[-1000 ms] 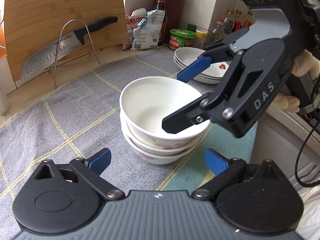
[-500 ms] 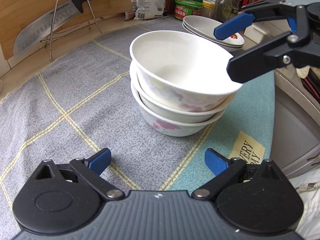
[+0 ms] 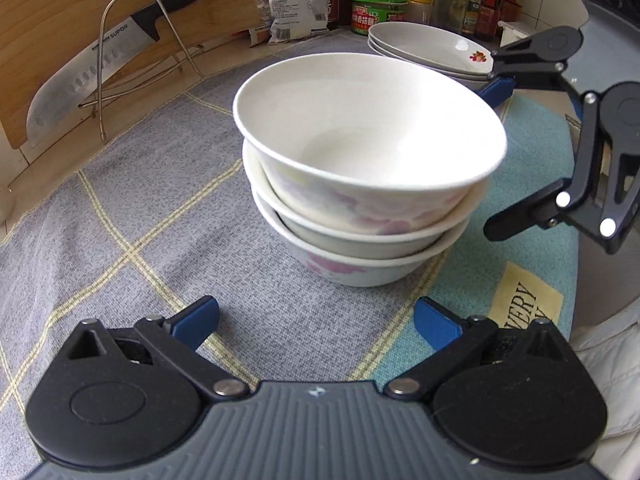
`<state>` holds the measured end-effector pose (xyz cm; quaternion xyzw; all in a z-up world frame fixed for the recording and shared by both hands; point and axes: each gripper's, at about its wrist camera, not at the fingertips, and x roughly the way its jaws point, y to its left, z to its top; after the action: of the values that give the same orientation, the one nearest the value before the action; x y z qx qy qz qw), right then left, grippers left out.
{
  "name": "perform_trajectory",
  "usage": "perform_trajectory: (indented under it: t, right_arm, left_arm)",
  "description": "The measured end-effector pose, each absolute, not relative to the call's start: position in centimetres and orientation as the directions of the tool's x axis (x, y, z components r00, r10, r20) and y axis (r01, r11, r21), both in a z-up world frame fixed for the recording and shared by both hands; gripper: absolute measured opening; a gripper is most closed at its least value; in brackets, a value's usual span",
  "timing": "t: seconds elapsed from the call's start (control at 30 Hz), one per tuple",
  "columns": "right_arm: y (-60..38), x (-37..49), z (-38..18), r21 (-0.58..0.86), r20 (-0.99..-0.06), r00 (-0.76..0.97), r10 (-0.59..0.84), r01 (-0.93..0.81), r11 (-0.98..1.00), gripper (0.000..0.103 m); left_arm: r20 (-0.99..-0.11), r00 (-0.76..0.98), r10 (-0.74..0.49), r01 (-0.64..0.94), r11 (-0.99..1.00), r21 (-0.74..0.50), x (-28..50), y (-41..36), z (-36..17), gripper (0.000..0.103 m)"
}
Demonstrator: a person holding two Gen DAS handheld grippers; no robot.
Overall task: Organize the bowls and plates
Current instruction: 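Grasp the stack of three bowls with the right gripper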
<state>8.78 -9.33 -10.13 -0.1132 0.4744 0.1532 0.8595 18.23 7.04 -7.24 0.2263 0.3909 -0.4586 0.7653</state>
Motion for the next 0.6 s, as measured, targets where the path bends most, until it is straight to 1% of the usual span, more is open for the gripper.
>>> perform_trajectory:
  t: [0.17, 0.27, 0.47, 0.6]
  right_arm:
    - [-9.2, 9.6, -12.2, -0.018, -0.856, 0.464, 0.227, -0.466, 0.885, 0.103]
    - [-9.1, 9.7, -12.5, -0.025, -0.850, 0.462, 0.253, -0.516, 0.856, 0.103]
    - [-9.6, 9.1, -12.7, -0.026, -0.823, 0.487, 0.293, -0.548, 0.836, 0.103]
    - [-10.1, 8.0, -13.0, -0.026, -0.797, 0.521, 0.307, -0.537, 0.843, 0.103]
  left_arm:
    - [-0.804, 0.295, -0.516, 0.861, 0.509, -0.011, 18.1, 6.9, -7.2, 0.103]
    - [-0.812, 0.298, -0.501, 0.852, 0.523, -0.009, 18.1, 6.7, -7.2, 0.103]
    - [-0.821, 0.292, -0.492, 0.852, 0.524, -0.011, 18.3, 6.5, -7.2, 0.103]
    - [-0.809, 0.287, -0.514, 0.865, 0.502, -0.012, 18.4, 6.7, -7.3, 0.103]
